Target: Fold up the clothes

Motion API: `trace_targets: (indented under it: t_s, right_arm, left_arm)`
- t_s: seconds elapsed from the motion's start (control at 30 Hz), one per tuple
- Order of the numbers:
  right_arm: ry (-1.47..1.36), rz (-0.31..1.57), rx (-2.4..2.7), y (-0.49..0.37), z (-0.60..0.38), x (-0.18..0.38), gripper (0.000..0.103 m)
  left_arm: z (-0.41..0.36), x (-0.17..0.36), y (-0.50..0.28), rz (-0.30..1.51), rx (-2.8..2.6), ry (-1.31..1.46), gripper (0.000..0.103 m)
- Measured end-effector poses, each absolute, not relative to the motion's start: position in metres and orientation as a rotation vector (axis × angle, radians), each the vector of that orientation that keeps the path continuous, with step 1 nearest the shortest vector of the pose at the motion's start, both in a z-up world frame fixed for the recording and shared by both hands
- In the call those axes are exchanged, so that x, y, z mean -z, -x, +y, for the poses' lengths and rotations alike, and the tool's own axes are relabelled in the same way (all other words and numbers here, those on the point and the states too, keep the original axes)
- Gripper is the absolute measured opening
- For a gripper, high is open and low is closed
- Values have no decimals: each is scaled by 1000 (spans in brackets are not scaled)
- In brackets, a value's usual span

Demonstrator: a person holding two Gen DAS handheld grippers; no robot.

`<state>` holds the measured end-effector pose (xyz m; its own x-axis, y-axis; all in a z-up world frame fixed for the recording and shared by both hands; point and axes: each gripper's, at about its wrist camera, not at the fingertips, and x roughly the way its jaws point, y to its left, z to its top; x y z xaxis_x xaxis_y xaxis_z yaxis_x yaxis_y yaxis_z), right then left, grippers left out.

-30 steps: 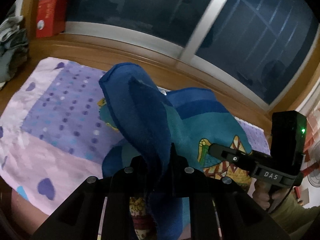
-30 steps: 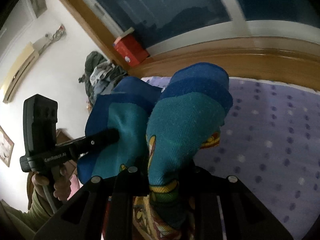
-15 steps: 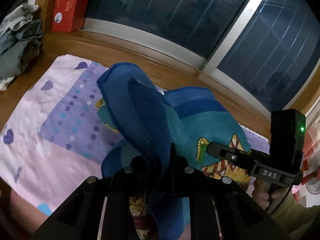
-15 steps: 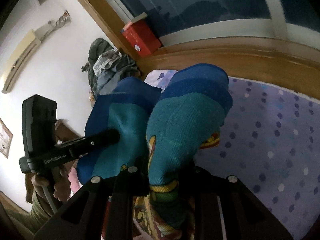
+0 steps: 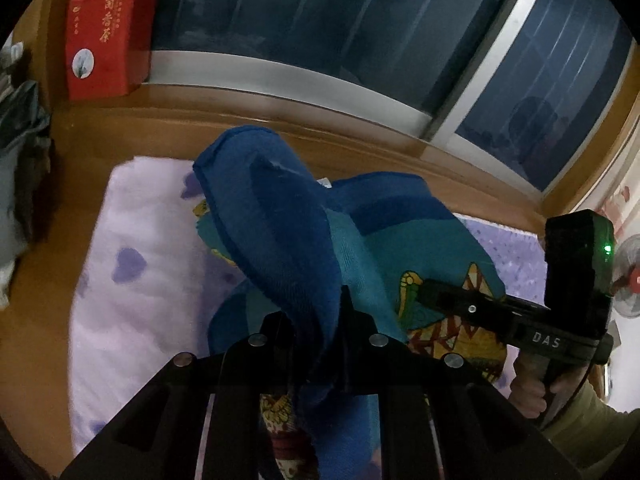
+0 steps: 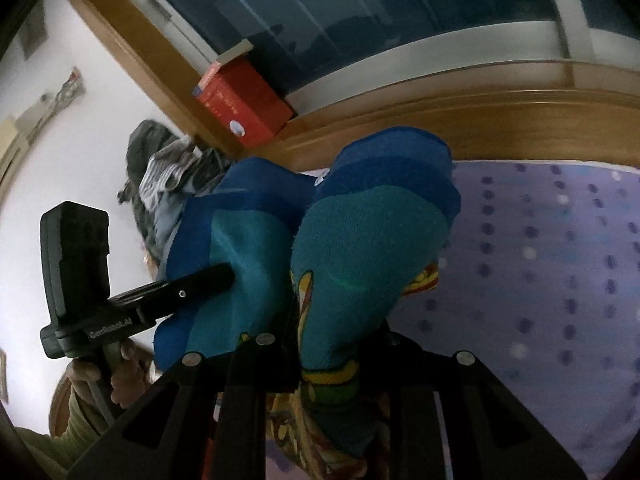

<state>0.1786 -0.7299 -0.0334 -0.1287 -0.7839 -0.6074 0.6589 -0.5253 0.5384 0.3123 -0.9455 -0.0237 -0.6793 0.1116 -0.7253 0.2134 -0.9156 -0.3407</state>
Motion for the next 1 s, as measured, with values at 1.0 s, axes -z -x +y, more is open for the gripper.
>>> trace_targets:
  t_s: [1.0]
  right_arm:
    - [-1141,-20,2094,-177,-773,58,30]
  left_arm:
    - [-1031,63,-286,509,2739,-1385,26]
